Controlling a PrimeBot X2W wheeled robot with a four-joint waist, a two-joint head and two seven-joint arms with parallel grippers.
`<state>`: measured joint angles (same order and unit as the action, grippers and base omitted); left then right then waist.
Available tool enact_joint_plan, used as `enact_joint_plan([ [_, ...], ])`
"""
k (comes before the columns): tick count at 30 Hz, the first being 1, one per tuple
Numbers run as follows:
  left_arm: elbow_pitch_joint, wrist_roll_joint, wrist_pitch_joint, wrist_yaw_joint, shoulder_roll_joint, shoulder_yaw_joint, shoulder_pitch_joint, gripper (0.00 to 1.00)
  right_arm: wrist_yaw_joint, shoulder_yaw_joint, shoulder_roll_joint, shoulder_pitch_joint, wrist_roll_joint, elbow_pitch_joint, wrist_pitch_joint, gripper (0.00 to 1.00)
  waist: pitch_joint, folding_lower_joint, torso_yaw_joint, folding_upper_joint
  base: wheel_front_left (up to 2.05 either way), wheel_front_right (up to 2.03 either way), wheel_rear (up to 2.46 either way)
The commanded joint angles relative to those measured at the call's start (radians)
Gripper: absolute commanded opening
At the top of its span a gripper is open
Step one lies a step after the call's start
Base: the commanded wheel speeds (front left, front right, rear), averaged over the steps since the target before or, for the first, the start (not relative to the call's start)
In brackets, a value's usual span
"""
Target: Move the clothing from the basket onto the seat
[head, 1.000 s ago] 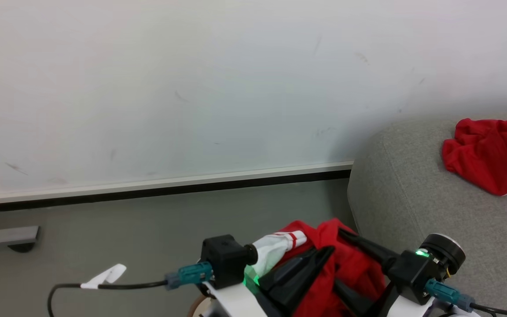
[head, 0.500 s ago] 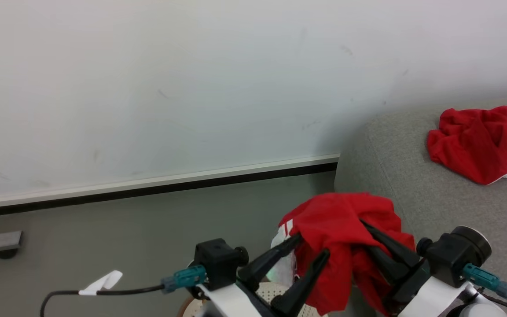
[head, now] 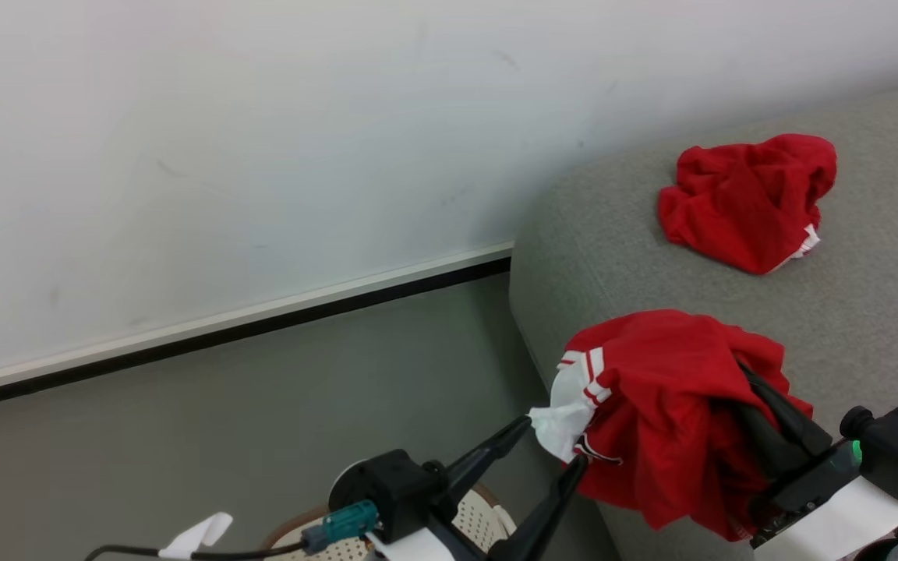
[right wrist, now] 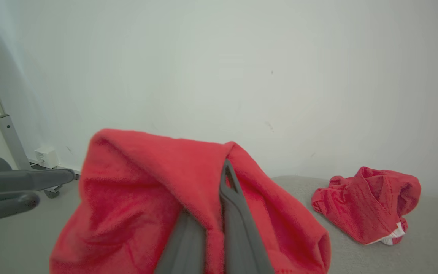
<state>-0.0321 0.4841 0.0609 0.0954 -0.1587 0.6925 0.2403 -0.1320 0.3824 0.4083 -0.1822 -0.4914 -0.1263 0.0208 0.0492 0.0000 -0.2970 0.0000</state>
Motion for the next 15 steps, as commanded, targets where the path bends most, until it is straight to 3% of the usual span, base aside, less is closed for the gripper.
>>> enact_joint_plan([
  [1,0.014,-0.020,0.016,0.001,0.001,0.005,0.011,1.00,0.003,-0.021,-0.005,0.015,0.008,-0.003,0.010,0.00,0.031,0.0000,-0.051,0.0000,0.00,0.00,0.00],
  [6,0.042,-0.028,0.050,0.009,0.007,0.021,0.032,1.00,0.003,-0.080,-0.015,0.034,0.020,-0.006,0.027,0.00,0.059,0.0000,-0.105,0.0000,0.00,0.00,0.00],
  [15,0.054,-0.047,0.064,0.010,0.011,0.034,0.071,1.00,0.003,-0.172,-0.036,0.016,0.038,0.015,0.063,0.00,0.106,0.0000,-0.135,0.0000,0.00,0.00,0.00],
])
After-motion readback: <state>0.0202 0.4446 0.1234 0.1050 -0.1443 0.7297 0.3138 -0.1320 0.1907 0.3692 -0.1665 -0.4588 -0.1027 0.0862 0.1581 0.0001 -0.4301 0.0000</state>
